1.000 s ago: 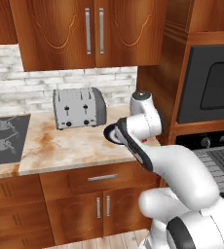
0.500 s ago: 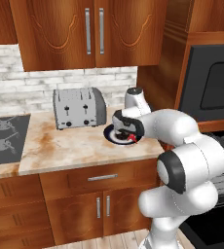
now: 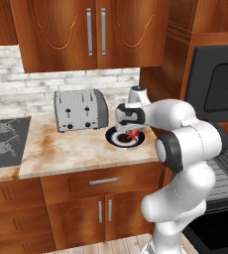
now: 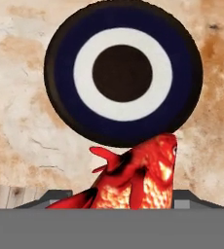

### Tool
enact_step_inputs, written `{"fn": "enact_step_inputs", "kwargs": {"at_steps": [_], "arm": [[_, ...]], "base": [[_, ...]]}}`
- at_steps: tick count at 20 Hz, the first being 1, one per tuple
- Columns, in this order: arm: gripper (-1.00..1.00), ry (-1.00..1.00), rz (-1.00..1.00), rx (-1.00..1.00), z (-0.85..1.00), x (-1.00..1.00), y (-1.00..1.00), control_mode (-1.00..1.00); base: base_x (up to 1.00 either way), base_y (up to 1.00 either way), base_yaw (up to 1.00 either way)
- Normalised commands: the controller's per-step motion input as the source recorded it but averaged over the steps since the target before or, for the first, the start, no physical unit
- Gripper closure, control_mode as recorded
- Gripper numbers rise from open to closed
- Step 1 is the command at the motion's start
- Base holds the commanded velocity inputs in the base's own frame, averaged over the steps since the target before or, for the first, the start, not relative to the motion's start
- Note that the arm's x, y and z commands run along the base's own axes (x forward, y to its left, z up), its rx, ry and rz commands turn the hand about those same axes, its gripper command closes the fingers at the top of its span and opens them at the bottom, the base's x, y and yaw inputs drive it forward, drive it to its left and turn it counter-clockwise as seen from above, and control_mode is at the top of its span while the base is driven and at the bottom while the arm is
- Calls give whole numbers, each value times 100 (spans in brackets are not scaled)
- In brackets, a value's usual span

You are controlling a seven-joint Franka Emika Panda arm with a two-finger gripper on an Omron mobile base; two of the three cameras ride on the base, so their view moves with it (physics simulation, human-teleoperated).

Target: Take the fish from the oven and place it on the plate on the counter.

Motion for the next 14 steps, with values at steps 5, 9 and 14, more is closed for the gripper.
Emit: {"fn": "enact_step_inputs", "kwargs": {"at_steps": [5,9,14], "arm": [[100,12,0,0,-45,0,-3,-100],[100,5,0,0,-53,5,0,-100],[100,3,0,0,-11,45,0,-100]], "base": [[0,0,0],[0,0,0],[0,0,0]]}}
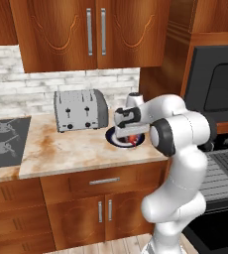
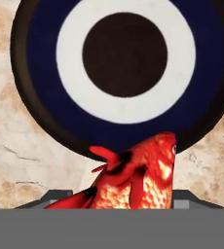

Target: Take the fish from the oven and place it on the plate on the counter.

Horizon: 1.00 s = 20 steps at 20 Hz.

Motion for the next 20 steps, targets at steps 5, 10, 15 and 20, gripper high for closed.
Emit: {"fn": "enact_step_inputs", "kwargs": {"at_steps": [5,10,15,20], "arm": [[100,3,0,0,-10,72,1,-100],[100,4,0,0,-13,49,3,-100],[100,1,0,0,-17,28,3,-100],[100,0,0,0,-21,37,6,-100]], "base": [[0,0,0],[0,0,0],[0,0,0],[0,0,0]]}}
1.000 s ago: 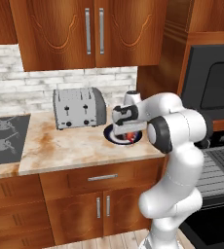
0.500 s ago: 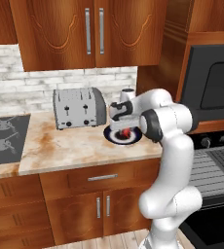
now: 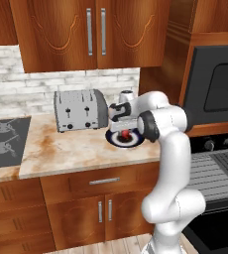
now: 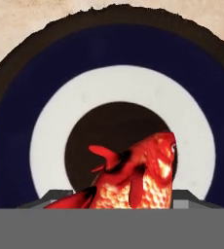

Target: Take the fish from the oven and place it on the plate on the counter.

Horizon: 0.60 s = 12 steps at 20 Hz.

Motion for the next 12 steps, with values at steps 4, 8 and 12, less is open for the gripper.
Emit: {"fn": "enact_step_inputs", "kwargs": {"at_steps": [4,8,12], "arm": [[100,0,0,0,-30,16,1,-100],[100,2,0,0,-38,0,0,-100],[100,0,0,0,-45,0,0,-100]], "base": [[0,0,0],[0,0,0],[0,0,0]]}}
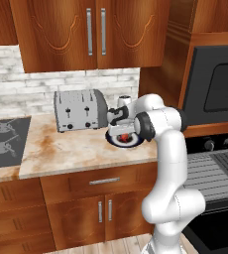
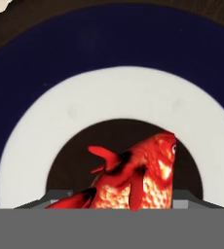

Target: Take the fish from the oven and place it on the plate on the counter.

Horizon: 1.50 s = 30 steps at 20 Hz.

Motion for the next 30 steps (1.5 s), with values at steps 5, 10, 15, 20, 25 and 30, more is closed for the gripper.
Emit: {"fn": "enact_step_inputs", "kwargs": {"at_steps": [5,10,15,20,25,30], "arm": [[100,0,0,0,-6,9,0,-100],[-100,0,0,0,0,9,0,-100],[-100,0,0,0,0,6,0,-100],[-100,0,0,0,0,10,0,-100],[-100,0,0,0,11,-1,0,-100],[-100,-5,0,0,32,-35,0,-100]], "base": [[0,0,0],[0,0,0],[0,0,0],[0,0,0],[0,0,0],[0,0,0]]}}
